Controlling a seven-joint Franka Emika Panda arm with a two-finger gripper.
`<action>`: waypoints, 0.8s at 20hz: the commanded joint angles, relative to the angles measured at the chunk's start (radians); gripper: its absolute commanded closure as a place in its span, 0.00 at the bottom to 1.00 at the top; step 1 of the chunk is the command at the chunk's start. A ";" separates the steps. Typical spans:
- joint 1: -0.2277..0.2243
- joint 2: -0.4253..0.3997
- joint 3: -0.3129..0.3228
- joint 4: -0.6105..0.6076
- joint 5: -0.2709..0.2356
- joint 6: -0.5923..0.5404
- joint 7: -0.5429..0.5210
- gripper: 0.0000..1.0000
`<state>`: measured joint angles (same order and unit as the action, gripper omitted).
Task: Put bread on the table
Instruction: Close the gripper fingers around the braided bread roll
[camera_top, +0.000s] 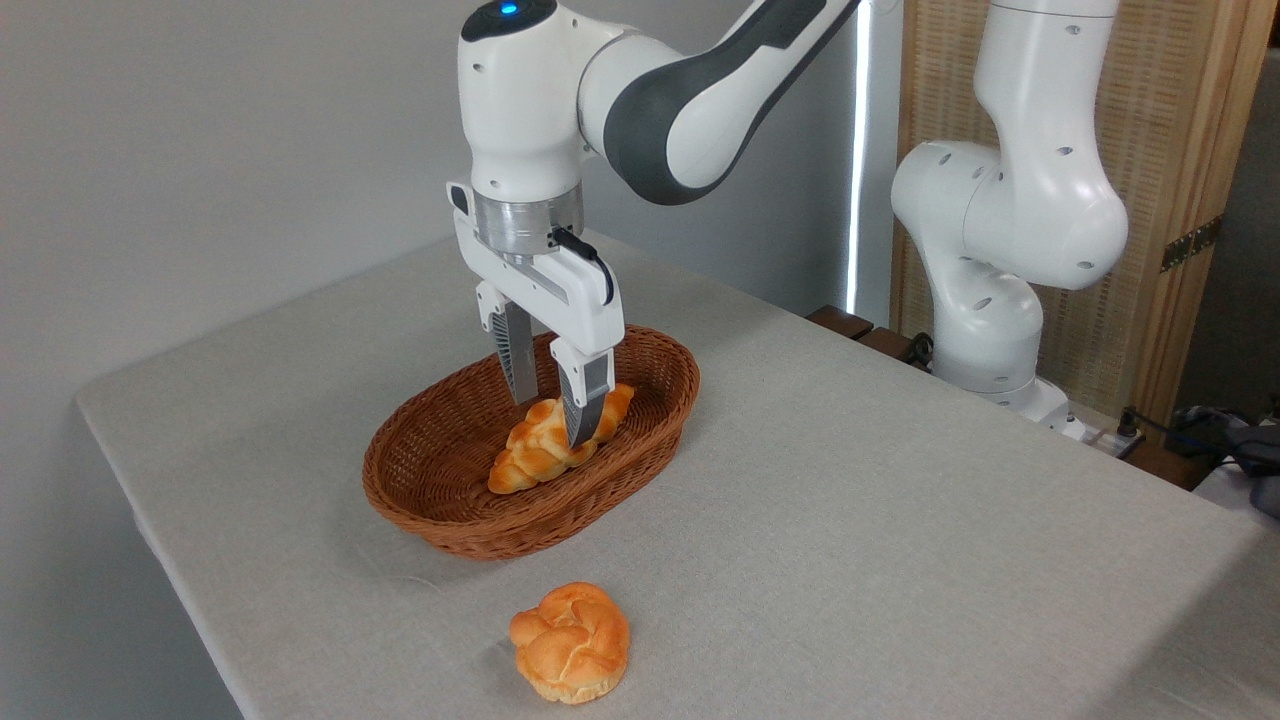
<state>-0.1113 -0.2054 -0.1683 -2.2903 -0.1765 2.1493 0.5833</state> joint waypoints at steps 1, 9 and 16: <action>-0.002 0.000 -0.008 -0.020 -0.021 0.029 0.013 0.00; -0.002 0.008 -0.016 -0.032 -0.015 0.029 0.013 0.02; -0.002 0.014 -0.016 -0.034 -0.015 0.027 0.015 0.31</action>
<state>-0.1115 -0.1898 -0.1860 -2.3119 -0.1765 2.1498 0.5834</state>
